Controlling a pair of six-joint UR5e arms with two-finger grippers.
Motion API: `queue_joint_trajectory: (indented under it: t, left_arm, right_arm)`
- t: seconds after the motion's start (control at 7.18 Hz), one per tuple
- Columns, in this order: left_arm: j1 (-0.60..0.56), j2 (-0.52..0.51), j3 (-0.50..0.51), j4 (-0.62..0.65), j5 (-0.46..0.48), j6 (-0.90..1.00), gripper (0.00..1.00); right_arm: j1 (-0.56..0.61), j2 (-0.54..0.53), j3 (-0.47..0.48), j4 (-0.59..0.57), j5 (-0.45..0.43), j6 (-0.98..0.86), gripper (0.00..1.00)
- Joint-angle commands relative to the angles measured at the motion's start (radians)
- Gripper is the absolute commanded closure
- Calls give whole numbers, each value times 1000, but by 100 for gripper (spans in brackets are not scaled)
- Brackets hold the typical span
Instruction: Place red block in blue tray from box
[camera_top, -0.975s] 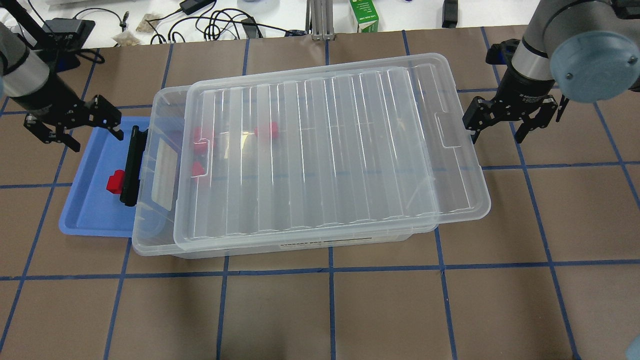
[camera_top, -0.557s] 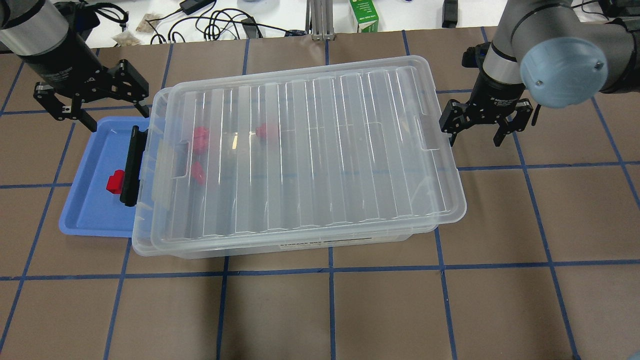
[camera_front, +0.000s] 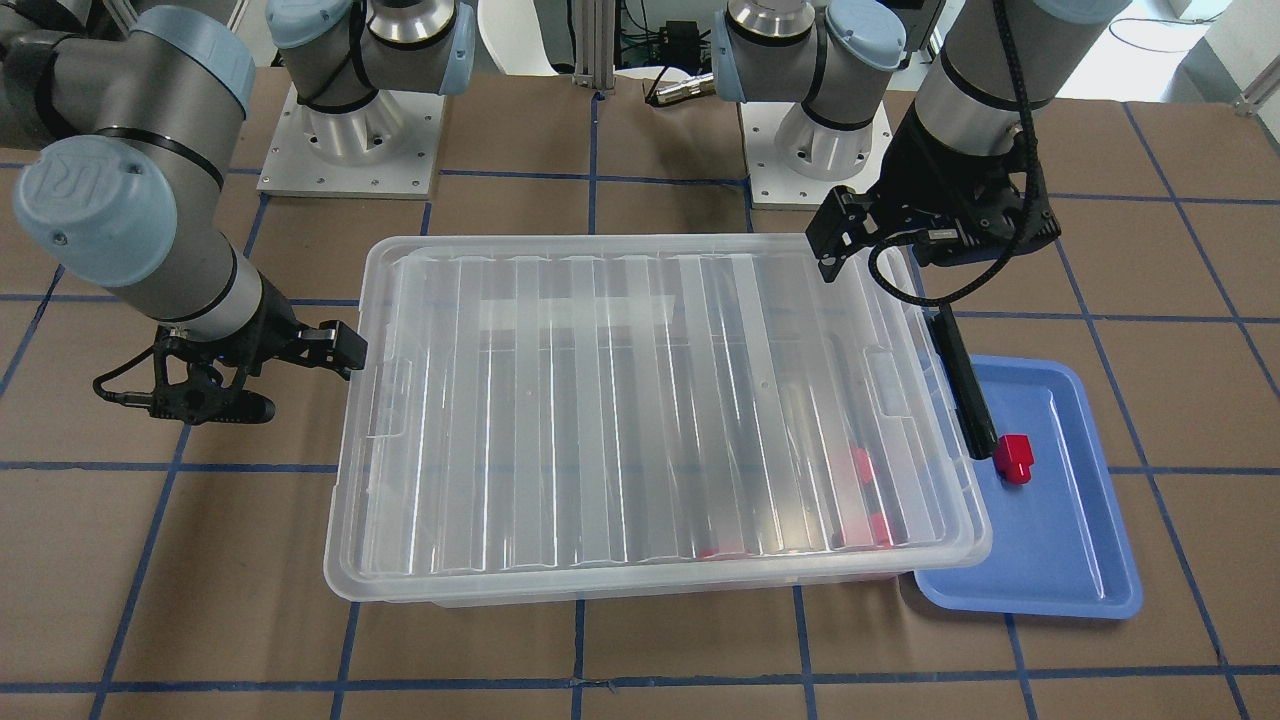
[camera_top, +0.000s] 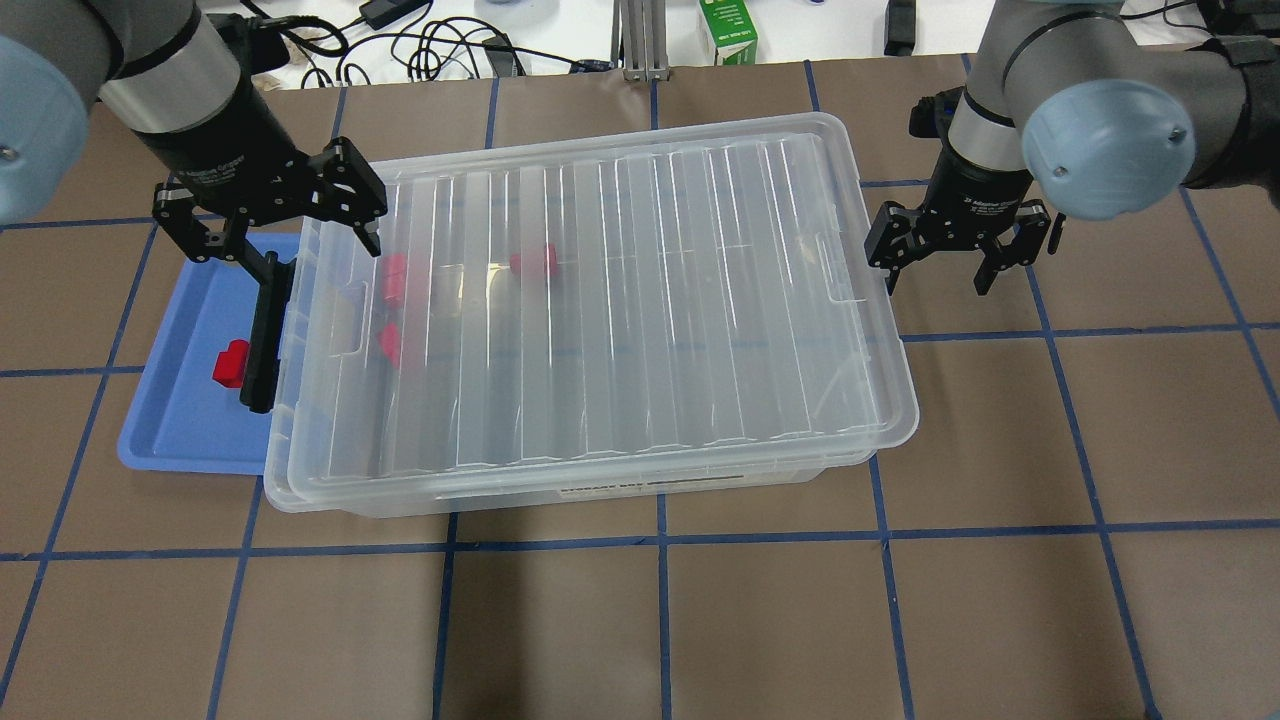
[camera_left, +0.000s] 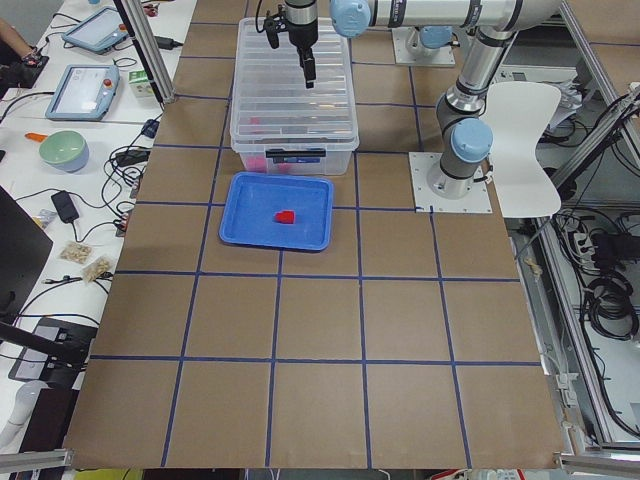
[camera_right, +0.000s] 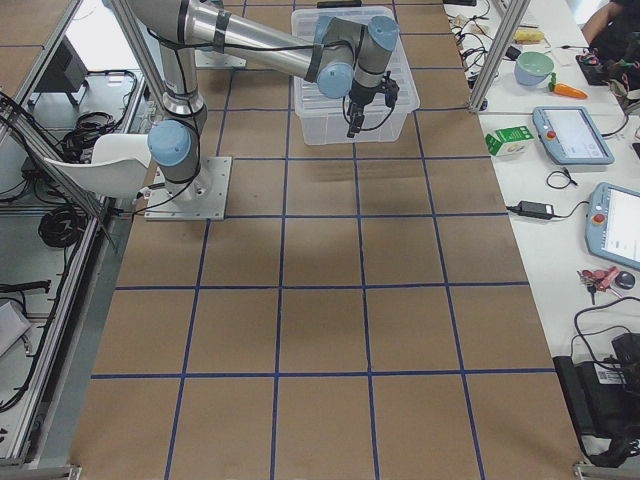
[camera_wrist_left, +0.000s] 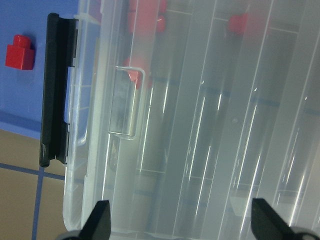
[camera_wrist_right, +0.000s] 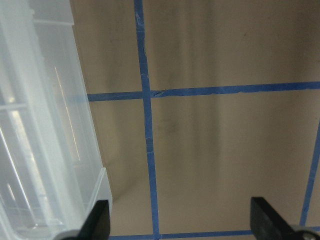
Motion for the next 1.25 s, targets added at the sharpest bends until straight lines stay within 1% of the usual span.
queue_joint_trajectory:
  t: [0.0, 0.28, 0.42, 0.56, 0.7, 0.84, 0.98, 1.11]
  left_arm:
    - [20, 7, 23, 70, 8, 70, 0]
    - [29, 4, 29, 50, -2, 98, 0]
    - [34, 9, 32, 54, -4, 210, 0]
    - [31, 8, 31, 59, -5, 199, 0]
    - [31, 11, 31, 59, -7, 219, 0]
    - [32, 20, 29, 58, -7, 221, 0]
    - [34, 23, 29, 58, -10, 234, 0]
    - [35, 27, 28, 51, -28, 250, 0]
  right_arm:
    - [2, 0, 1, 1, 28, 1, 0]
    - [7, 1, -1, 0, 28, 1, 0]
    - [7, -5, -23, -3, 13, 1, 0]
    - [5, -17, -77, 18, 6, 1, 0]
    - [5, -38, -146, 105, 6, 1, 0]
    - [5, -64, -219, 220, 6, 3, 0]
    - [7, -101, -264, 298, 8, 4, 0]
    - [13, -135, -267, 314, 14, 15, 0]
